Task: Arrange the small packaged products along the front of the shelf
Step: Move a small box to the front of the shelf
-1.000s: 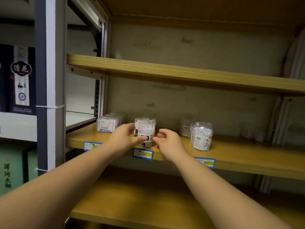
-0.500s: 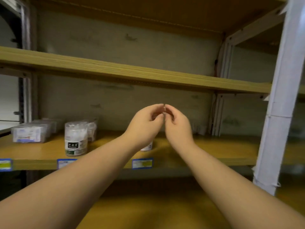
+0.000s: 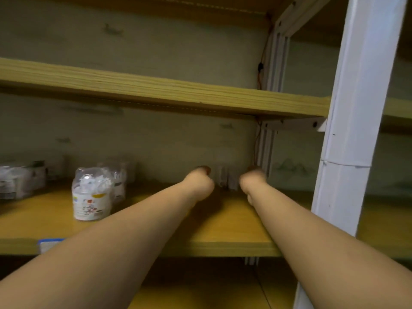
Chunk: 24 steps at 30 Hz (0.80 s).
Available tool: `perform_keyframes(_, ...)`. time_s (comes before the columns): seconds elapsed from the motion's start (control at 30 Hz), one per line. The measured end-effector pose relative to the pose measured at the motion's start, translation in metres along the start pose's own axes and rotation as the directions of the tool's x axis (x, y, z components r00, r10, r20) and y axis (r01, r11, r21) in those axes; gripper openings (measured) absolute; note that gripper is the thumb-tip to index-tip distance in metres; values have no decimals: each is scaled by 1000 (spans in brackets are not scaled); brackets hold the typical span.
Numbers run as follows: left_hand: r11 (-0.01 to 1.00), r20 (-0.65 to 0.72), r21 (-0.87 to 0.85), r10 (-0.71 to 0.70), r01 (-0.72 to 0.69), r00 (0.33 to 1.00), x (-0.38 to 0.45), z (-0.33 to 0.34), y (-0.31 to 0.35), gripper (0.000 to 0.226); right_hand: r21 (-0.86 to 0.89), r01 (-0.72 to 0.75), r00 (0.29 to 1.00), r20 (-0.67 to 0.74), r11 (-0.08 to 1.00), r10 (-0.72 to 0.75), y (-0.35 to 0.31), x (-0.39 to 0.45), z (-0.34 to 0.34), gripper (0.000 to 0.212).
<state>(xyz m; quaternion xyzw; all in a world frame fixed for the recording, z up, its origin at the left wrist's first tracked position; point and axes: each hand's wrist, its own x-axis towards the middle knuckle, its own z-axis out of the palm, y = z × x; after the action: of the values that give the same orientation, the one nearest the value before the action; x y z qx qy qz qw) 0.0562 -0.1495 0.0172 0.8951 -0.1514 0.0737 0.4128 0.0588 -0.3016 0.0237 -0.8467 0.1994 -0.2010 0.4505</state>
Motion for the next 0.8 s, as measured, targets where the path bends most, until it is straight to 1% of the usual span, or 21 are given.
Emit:
perform_keyframes(0.1,994,10,101,-40,39,999,22,17,7,47,-72,24,1000,9,997,-24,2,20,15,42)
perform_keyframes(0.13,991,-9,121,-48,49,999,31,22,8,47,-57,31,999,10,998,-31,1,25,19,43)
perform_keyframes(0.17,992,-21,108,-62,64,998,38,27,8,47,-27,37,999,38,999,-36,1,30,21,44)
perform_keyframes(0.23,995,-32,51,-82,84,996,47,37,8,47,-68,91,994,61,993,-87,2,36,26,40)
perform_keyframes(0.33,993,-33,-23,-117,116,993,60,50,9,46,-71,81,996,31,994,-79,8,44,33,41)
perform_keyframes(0.43,992,-36,-16,-123,123,992,63,60,10,46,-138,70,997,27,988,-67,13,46,36,31)
perform_keyframes(0.57,994,4,-19,-112,112,994,60,60,13,40,-183,50,997,-50,982,-60,11,43,34,27)
perform_keyframes(0.67,996,44,24,-82,81,996,59,57,12,42,-111,-12,996,-87,994,2,13,40,30,25)
perform_keyframes(0.7,997,48,31,-70,68,996,59,56,12,41,-56,-17,996,-91,998,12,13,40,27,27)
perform_keyframes(0.77,998,41,48,-32,30,999,57,53,12,34,127,-14,999,-48,992,21,10,36,21,33)
perform_keyframes(0.8,998,34,56,-19,17,999,56,51,12,29,204,-59,998,-24,977,65,11,32,19,35)
